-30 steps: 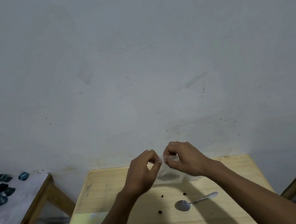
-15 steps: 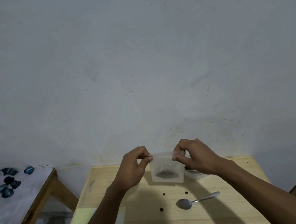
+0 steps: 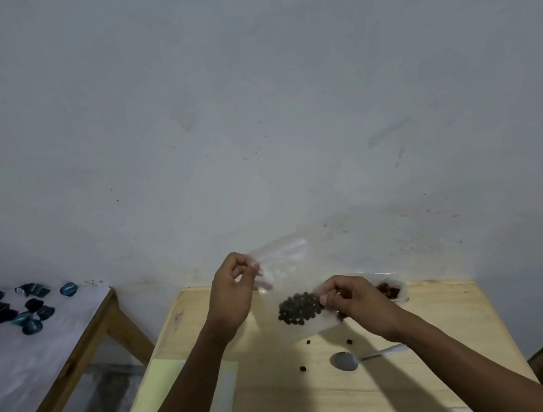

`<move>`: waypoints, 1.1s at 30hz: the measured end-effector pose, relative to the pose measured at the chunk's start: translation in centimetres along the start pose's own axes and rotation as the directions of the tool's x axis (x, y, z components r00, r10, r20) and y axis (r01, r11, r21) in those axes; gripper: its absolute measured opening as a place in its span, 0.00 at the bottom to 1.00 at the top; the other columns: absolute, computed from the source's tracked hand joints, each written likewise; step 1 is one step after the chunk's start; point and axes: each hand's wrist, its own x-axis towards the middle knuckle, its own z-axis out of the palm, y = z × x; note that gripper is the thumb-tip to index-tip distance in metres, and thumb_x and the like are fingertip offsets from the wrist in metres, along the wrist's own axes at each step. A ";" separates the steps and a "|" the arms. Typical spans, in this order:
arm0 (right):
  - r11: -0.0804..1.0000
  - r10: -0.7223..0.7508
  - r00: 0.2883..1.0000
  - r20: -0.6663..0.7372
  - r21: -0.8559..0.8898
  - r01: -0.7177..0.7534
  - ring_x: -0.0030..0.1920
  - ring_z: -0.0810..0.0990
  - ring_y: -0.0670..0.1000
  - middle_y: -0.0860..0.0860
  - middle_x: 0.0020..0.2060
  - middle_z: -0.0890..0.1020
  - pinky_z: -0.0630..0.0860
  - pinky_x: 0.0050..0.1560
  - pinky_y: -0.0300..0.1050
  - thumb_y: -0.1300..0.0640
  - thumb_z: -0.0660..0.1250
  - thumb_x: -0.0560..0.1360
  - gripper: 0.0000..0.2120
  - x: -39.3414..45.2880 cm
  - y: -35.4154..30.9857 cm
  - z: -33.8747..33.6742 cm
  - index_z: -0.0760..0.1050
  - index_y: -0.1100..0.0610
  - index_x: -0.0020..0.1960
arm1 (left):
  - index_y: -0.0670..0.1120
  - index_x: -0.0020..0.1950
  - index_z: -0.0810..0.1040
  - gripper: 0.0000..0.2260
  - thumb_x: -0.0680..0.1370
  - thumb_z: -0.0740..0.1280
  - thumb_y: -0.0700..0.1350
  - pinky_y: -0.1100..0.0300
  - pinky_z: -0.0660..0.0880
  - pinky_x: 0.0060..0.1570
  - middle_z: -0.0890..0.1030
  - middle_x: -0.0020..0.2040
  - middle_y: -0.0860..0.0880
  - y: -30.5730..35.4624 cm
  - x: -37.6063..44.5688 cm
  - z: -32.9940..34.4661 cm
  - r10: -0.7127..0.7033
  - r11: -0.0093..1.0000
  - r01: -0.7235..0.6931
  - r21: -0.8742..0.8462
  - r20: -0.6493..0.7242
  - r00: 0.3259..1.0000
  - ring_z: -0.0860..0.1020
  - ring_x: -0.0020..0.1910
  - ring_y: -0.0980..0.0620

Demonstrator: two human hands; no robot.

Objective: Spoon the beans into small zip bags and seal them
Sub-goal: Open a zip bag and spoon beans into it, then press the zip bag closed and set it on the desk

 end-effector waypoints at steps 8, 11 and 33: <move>0.929 0.270 0.951 -0.149 0.301 -0.216 0.31 0.75 0.50 0.49 0.27 0.74 0.70 0.32 0.40 0.65 0.68 0.77 0.09 -0.6 3.5 6.1 0.78 0.56 0.56 | 0.51 0.68 0.68 0.19 0.78 0.69 0.47 0.63 0.75 0.37 0.81 0.50 0.47 -7.2 -4.2 0.3 -0.280 0.957 0.268 0.109 0.107 0.954 0.80 0.43 0.53; 0.943 0.298 0.939 -0.173 0.205 -0.261 0.35 0.72 0.53 0.53 0.29 0.72 0.68 0.35 0.43 0.66 0.69 0.76 0.18 -0.9 5.8 8.2 0.74 0.56 0.64 | 0.51 0.73 0.64 0.28 0.76 0.72 0.45 0.62 0.77 0.36 0.79 0.51 0.47 -10.3 -6.4 -0.4 -0.360 0.925 0.324 0.197 0.184 0.915 0.80 0.44 0.52; 0.816 0.331 0.932 -0.149 -0.451 -0.362 0.54 0.74 0.52 0.51 0.54 0.75 0.72 0.47 0.45 0.46 0.67 0.73 0.25 -7.0 12.9 19.6 0.66 0.54 0.66 | 0.46 0.79 0.54 0.34 0.79 0.68 0.50 0.57 0.72 0.55 0.68 0.68 0.42 -18.7 -13.2 -4.0 -0.522 0.643 0.170 0.747 0.264 0.811 0.75 0.60 0.44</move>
